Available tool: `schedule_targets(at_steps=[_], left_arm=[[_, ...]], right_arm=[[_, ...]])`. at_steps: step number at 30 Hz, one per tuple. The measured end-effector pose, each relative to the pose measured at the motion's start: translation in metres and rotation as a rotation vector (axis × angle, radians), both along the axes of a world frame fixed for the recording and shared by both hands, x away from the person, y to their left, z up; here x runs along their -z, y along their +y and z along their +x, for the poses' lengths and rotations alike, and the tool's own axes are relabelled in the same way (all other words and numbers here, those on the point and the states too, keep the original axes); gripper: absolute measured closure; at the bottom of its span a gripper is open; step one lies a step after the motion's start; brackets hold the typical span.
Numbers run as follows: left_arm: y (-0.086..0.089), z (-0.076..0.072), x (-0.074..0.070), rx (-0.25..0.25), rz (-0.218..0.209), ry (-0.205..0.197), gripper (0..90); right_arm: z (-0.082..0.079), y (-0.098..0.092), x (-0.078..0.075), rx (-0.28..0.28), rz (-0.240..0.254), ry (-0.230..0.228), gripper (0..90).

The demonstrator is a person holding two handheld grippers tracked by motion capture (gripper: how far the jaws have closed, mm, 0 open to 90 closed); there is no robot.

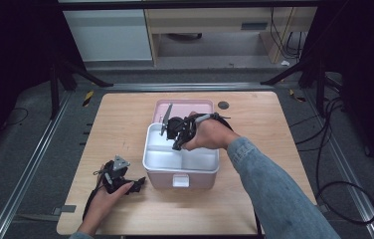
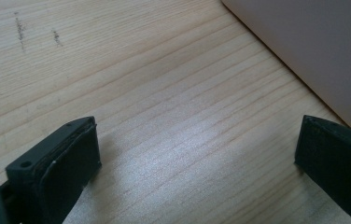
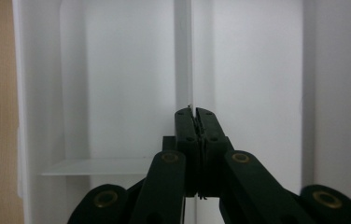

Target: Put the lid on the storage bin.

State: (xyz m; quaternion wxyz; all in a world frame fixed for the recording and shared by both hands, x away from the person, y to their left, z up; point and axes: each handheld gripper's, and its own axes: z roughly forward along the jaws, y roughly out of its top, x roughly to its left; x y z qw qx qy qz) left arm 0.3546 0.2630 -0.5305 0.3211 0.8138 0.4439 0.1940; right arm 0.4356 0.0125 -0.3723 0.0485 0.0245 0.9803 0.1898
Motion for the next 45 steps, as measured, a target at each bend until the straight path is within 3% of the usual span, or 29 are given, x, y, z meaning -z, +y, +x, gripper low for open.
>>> schedule_targets(at_steps=[3, 6, 15, 17, 24, 29, 31, 37, 45], left_arm=[[0.0, 0.0, 0.0, 0.0, -0.002, 0.001, 0.0], [0.0, 0.0, 0.0, -0.001, -0.001, 0.001, 0.0], [0.001, 0.001, -0.005, 0.026, -0.006, 0.013, 2.5], [0.001, 0.002, -0.012, 0.021, -0.025, -0.004, 3.0], [-0.001, 0.02, -0.044, 0.031, 0.0, -0.019, 3.1], [-0.004, 0.039, -0.068, 0.027, 0.025, -0.034, 3.1], [-0.006, 0.046, -0.078, 0.034, 0.05, -0.035, 3.6], [-0.012, 0.067, -0.096, 0.007, 0.107, -0.045, 6.0], [-0.017, 0.095, -0.12, -0.024, 0.082, -0.04, 7.3]], right_arm=[[0.0, 0.0, 0.004, 0.005, 0.005, 0.002, 86.1], [0.001, -0.002, 0.001, 0.028, 0.025, 0.005, 75.2], [0.006, -0.015, -0.011, 0.154, 0.107, -0.008, 49.8], [0.007, -0.02, -0.013, 0.195, 0.137, -0.039, 40.1], [0.02, -0.049, -0.02, 0.413, 0.219, -0.106, 34.8], [0.026, -0.067, -0.021, 0.521, 0.237, -0.157, 34.1], [0.026, -0.073, -0.022, 0.54, 0.254, -0.188, 36.4], [0.032, -0.084, -0.019, 0.622, 0.287, -0.198, 37.2], [0.041, -0.096, -0.015, 0.689, 0.293, -0.201, 48.2]])
